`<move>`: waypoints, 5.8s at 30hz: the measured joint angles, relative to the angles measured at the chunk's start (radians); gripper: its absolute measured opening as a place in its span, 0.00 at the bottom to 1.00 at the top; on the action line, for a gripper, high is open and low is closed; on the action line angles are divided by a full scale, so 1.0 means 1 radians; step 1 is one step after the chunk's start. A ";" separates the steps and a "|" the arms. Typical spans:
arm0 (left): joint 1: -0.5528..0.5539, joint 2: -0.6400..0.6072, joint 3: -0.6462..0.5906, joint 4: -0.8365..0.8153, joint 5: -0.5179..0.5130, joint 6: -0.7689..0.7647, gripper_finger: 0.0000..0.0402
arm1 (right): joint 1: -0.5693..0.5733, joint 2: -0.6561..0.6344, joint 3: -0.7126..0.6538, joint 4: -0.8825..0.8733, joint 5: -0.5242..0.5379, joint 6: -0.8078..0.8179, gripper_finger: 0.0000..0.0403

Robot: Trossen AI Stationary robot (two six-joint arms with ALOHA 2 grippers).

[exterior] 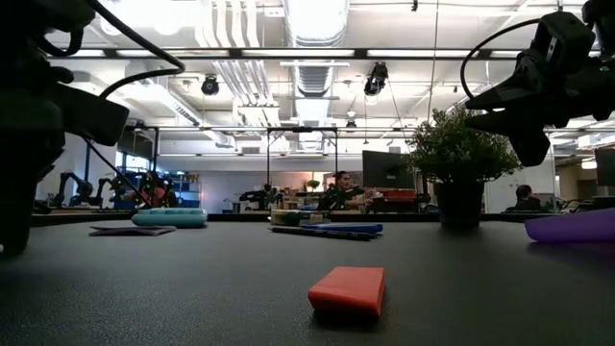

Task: Pack school essentials
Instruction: Put the blue pen into the supply box

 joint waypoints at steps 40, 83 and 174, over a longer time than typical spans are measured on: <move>-0.084 0.000 -0.008 -0.078 0.177 -0.402 0.03 | 0.000 0.000 0.000 0.000 0.000 0.000 0.31; 0.541 0.028 0.224 1.213 0.171 0.726 0.05 | 0.000 0.010 0.021 0.352 0.099 0.398 0.31; 0.573 -0.021 0.310 0.757 0.408 0.623 0.21 | 0.243 0.806 1.345 -1.655 -0.377 0.680 0.08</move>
